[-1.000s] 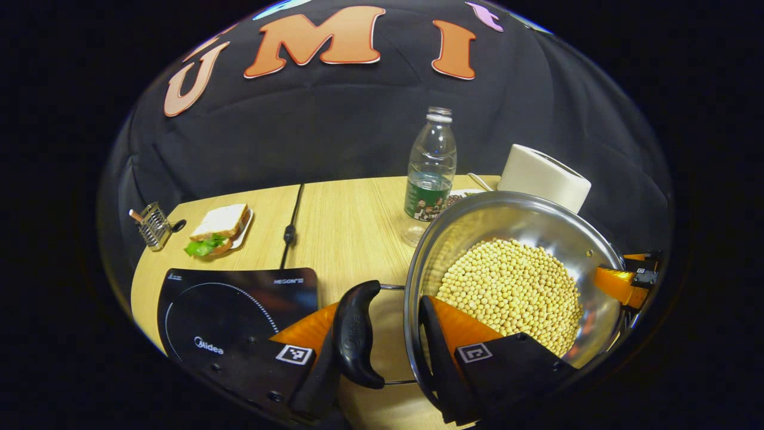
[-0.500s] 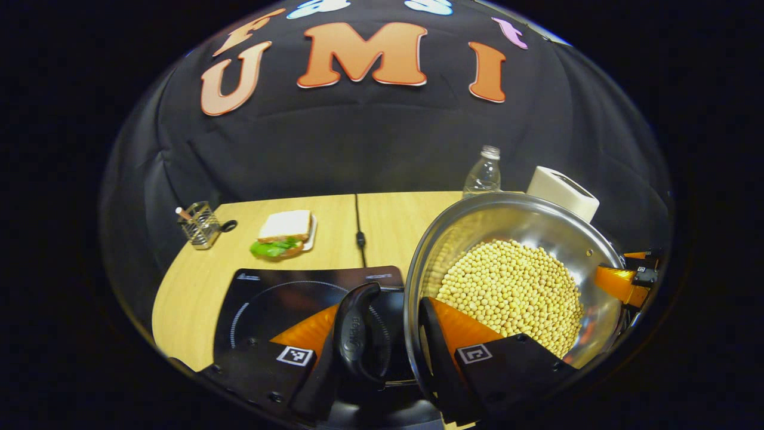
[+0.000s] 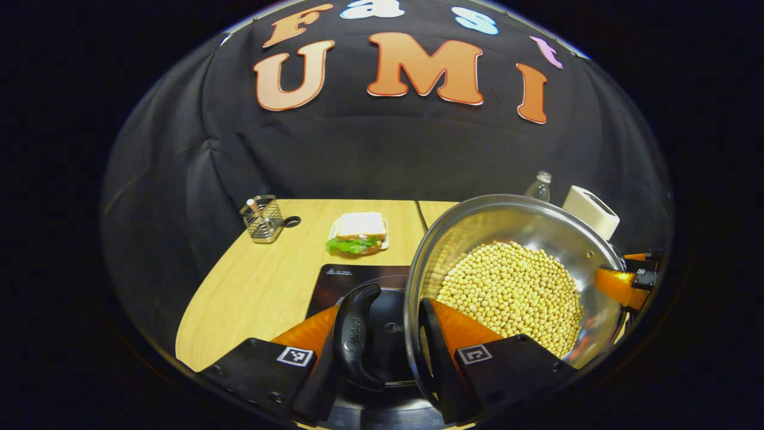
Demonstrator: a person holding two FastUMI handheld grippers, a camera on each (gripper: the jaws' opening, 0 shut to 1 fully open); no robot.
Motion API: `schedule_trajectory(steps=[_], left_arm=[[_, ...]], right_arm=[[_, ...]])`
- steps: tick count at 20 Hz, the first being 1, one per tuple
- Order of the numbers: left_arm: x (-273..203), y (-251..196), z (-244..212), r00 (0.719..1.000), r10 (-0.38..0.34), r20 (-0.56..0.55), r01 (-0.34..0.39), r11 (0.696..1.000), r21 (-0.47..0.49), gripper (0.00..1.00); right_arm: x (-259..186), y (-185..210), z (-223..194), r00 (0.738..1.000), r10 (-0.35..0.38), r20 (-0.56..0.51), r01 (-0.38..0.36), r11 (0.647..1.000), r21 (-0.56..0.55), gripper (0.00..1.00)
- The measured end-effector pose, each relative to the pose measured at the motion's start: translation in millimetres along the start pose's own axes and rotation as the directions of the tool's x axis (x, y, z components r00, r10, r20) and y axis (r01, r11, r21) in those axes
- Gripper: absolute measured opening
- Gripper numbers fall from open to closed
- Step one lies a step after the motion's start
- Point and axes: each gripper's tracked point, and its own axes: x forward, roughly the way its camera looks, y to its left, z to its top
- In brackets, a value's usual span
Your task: First push the handle of the pot to place it horizontally, then grasp the pot with both hands and set it on the induction cooktop.
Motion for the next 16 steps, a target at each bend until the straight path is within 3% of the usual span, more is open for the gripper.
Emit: schedule_trajectory(steps=[1, 9, 10, 11, 16], left_arm=[[-3.4, 7.9, 0.8, 1.000, 0.011, 0.003, -0.011, 1.000, -0.004, 0.70], [-30.8, 57.0, 8.0, 0.997, 0.076, 0.023, -0.076, 0.997, -0.025, 0.73], [-33.6, 62.2, 9.6, 0.996, 0.081, 0.026, -0.080, 0.996, -0.030, 0.69], [-36.6, 67.1, 9.3, 0.996, 0.086, 0.024, -0.085, 0.996, -0.038, 0.72], [-23.8, 85.2, -9.2, 0.995, 0.095, -0.002, -0.095, 0.994, -0.060, 0.73]], right_arm=[[-0.1, 9.5, 3.4, 1.000, 0.010, 0.007, -0.010, 1.000, -0.005, 0.63], [-2.1, 59.2, 18.0, 0.998, 0.064, 0.024, -0.063, 0.997, -0.034, 0.63], [-2.9, 63.5, 17.2, 0.997, 0.068, 0.025, -0.067, 0.997, -0.035, 0.63], [-2.3, 67.7, 17.4, 0.997, 0.071, 0.026, -0.070, 0.997, -0.038, 0.63], [5.3, 79.7, 7.4, 0.997, 0.077, -0.003, -0.077, 0.996, -0.050, 0.63]])
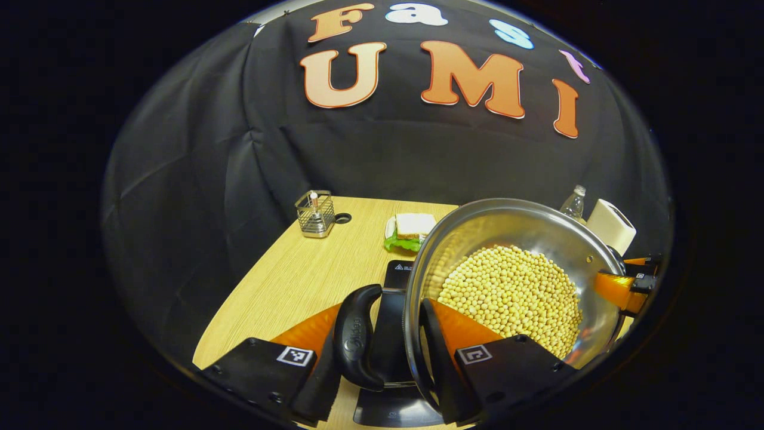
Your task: First push the handle of the pot to place it horizontally, then grasp the pot with both hands and set it on the induction cooktop.
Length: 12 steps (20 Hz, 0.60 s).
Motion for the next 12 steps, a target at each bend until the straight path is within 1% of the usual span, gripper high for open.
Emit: schedule_trajectory(steps=[1, 3, 4, 5, 6, 7, 9, 10, 11, 12], left_arm=[[3.1, 2.0, -2.7, 1.000, 0.000, -0.002, -0.001, 1.000, -0.010, 0.70], [10.2, 3.7, -6.6, 1.000, 0.003, -0.015, -0.003, 1.000, -0.017, 0.76], [13.5, 5.8, -10.4, 1.000, 0.004, -0.020, -0.005, 1.000, -0.018, 0.73], [16.8, 7.4, -12.6, 1.000, 0.006, -0.024, -0.006, 1.000, -0.020, 0.73], [19.1, 8.7, -14.3, 1.000, 0.011, -0.026, -0.012, 1.000, -0.027, 0.76], [22.8, 9.9, -15.9, 0.999, 0.016, -0.030, -0.017, 0.999, -0.030, 0.73], [22.8, 12.1, -17.3, 0.999, 0.024, -0.036, -0.025, 0.999, -0.033, 0.74], [24.5, 12.9, -18.9, 0.999, 0.025, -0.037, -0.027, 0.999, -0.032, 0.70], [26.5, 13.8, -19.5, 0.999, 0.028, -0.036, -0.029, 0.999, -0.030, 0.73], [35.4, 15.4, -21.1, 0.999, 0.033, -0.035, -0.034, 0.999, -0.029, 0.70]], right_arm=[[1.2, 1.7, -1.0, 1.000, 0.001, -0.001, -0.001, 1.000, -0.002, 0.63], [5.3, 4.7, -3.1, 1.000, 0.002, -0.010, -0.002, 1.000, -0.002, 0.63], [7.3, 6.3, -4.2, 1.000, 0.004, -0.017, -0.004, 1.000, -0.002, 0.63], [9.0, 8.5, -5.4, 1.000, 0.004, -0.019, -0.004, 1.000, -0.001, 0.63], [12.0, 10.5, -5.7, 1.000, 0.004, -0.019, -0.004, 1.000, -0.004, 0.63], [15.4, 10.5, -7.6, 1.000, 0.000, -0.022, 0.000, 1.000, -0.005, 0.63], [20.1, 13.7, -12.2, 0.999, 0.000, -0.037, 0.000, 1.000, 0.001, 0.63], [22.5, 14.1, -12.0, 0.999, 0.004, -0.041, -0.003, 1.000, 0.003, 0.63], [26.1, 14.0, -11.5, 0.999, 0.005, -0.043, -0.005, 1.000, 0.003, 0.63], [28.4, 14.0, -11.7, 0.999, 0.005, -0.046, -0.005, 1.000, 0.002, 0.63]])
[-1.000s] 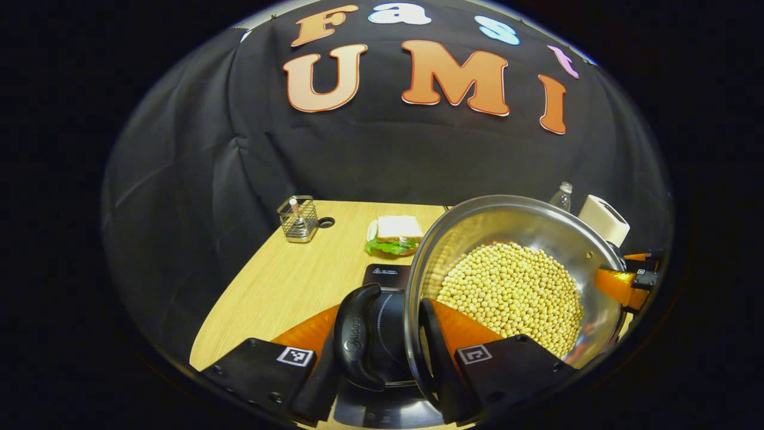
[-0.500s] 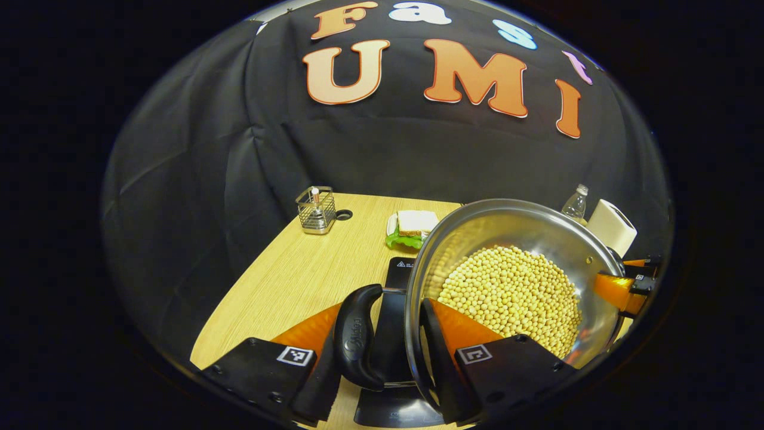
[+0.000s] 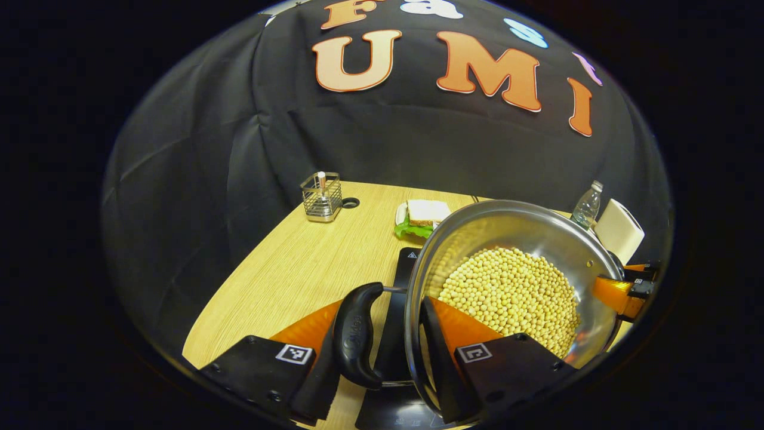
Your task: First push the handle of the pot to place it horizontally, then grasp the pot with both hands and set it on the induction cooktop.
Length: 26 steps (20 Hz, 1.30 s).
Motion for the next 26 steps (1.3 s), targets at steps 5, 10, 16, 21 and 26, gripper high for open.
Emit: schedule_trajectory(steps=[5, 10, 16, 21, 26], left_arm=[[6.9, -0.4, -12.1, 1.000, 0.010, -0.019, -0.011, 1.000, -0.019, 0.74], [16.0, 3.1, -18.5, 0.999, 0.018, -0.029, -0.019, 1.000, -0.023, 0.71], [20.9, 6.4, -21.7, 0.999, 0.025, -0.026, -0.026, 0.999, -0.024, 0.74], [28.2, 5.6, -27.4, 0.999, 0.022, -0.037, -0.023, 0.999, -0.037, 0.74], [39.0, 5.3, -35.3, 0.999, 0.031, -0.041, -0.032, 0.999, -0.036, 0.77]], right_arm=[[14.4, 5.3, -5.7, 1.000, -0.013, -0.022, 0.013, 1.000, -0.007, 0.63], [24.9, 8.3, -13.0, 0.999, -0.012, -0.041, 0.011, 1.000, -0.012, 0.63], [29.6, 10.1, -12.9, 0.999, -0.008, -0.044, 0.008, 1.000, -0.006, 0.63], [31.3, 11.1, -12.3, 0.999, -0.010, -0.051, 0.009, 1.000, -0.011, 0.63], [33.5, 10.5, -14.0, 0.998, -0.036, -0.050, 0.034, 0.999, -0.041, 0.68]])
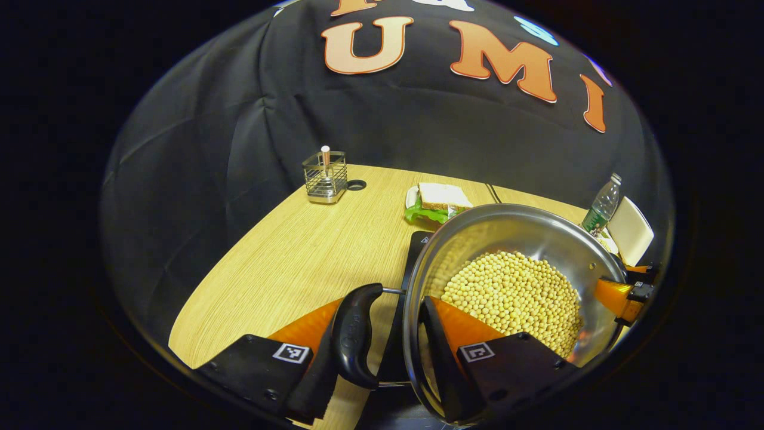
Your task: First push the handle of the pot to place it horizontally, then grasp the pot with both hands and set it on the induction cooktop.
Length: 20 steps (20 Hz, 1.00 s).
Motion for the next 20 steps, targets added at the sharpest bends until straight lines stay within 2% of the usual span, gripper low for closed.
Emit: schedule_trajectory(steps=[3, 7, 8, 9, 13, 14, 15, 16, 17, 18, 19, 20], left_arm=[[-1.3, 1.5, 0.8, 0.999, 0.025, 0.023, -0.027, 0.998, 0.060, 0.84], [-16.2, 13.0, 11.5, 0.995, 0.067, 0.067, -0.072, 0.995, 0.066, 0.89], [-21.7, 15.5, 11.9, 0.994, 0.084, 0.067, -0.089, 0.994, 0.067, 1.00], [-27.4, 16.9, 16.2, 0.992, 0.096, 0.081, -0.101, 0.993, 0.064, 0.94], [-55.4, 26.4, 41.6, 0.973, 0.155, 0.170, -0.166, 0.985, 0.052, 0.94], [-64.1, 27.7, 49.6, 0.966, 0.168, 0.197, -0.181, 0.982, 0.048, 0.86], [-74.6, 26.5, 57.7, 0.960, 0.171, 0.223, -0.184, 0.982, 0.040, 0.86], [-84.4, 24.2, 64.7, 0.954, 0.171, 0.247, -0.184, 0.983, 0.030, 1.00], [-94.2, 21.7, 73.2, 0.946, 0.171, 0.274, -0.184, 0.983, 0.020, 0.95], [-105.7, 20.3, 80.6, 0.939, 0.169, 0.299, -0.181, 0.983, 0.013, 1.00], [-118.3, 17.0, 88.7, 0.932, 0.162, 0.325, -0.173, 0.985, 0.005, 0.97], [-129.4, 14.4, 97.3, 0.923, 0.157, 0.353, -0.166, 0.986, -0.004, 1.00]], right_arm=[[-2.9, 3.1, -5.0, 1.000, 0.019, -0.023, -0.019, 1.000, -0.013, 0.75], [-16.8, -3.8, 4.4, 0.999, 0.050, -0.003, -0.050, 0.998, 0.042, 0.84], [-22.0, -8.9, 11.0, 0.999, 0.044, 0.022, -0.046, 0.998, 0.052, 0.84], [-28.3, -13.7, 16.0, 0.998, 0.037, 0.046, -0.040, 0.997, 0.058, 0.85], [-53.5, -35.3, 26.9, 0.993, 0.010, 0.114, -0.017, 0.998, 0.062, 0.88], [-61.8, -42.1, 31.0, 0.991, 0.000, 0.136, -0.008, 0.998, 0.061, 0.88], [-69.5, -47.7, 34.9, 0.987, -0.006, 0.162, -0.004, 0.998, 0.062, 0.88], [-77.7, -51.7, 38.8, 0.983, -0.004, 0.186, -0.007, 0.998, 0.062, 0.88], [-86.7, -55.4, 42.3, 0.977, -0.002, 0.211, -0.012, 0.998, 0.062, 0.88], [-95.9, -60.0, 45.7, 0.972, 0.002, 0.237, -0.016, 0.998, 0.058, 0.88], [-105.5, -67.0, 48.6, 0.964, 0.000, 0.264, -0.015, 0.998, 0.055, 0.88], [-116.2, -75.7, 52.3, 0.956, -0.008, 0.293, -0.009, 0.998, 0.056, 0.89]])
